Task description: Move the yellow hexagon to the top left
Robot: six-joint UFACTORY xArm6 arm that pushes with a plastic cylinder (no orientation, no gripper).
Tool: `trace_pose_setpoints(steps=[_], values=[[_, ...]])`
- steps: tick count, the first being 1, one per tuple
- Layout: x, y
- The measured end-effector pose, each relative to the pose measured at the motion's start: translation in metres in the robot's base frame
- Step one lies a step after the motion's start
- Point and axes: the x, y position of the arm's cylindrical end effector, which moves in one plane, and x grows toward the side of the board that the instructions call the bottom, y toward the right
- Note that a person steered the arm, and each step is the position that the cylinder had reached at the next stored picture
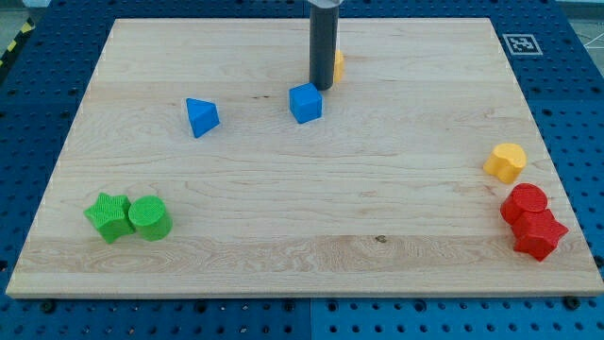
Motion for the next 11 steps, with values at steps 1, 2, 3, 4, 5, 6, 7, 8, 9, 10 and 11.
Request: trace_pose_setpoints(steps=[1,2,3,4,5,6,7,8,9,10,11], values=[[0.017,0.0],[0.052,0.022],[0.046,0.088],[0.016,0.115],[-0.014,0.092],[-0.032,0.047],[-0.045,0.002],[-0.044,0.012],[-0.035,0.02],[-0.035,-0.012],[-0.035,-0.066]])
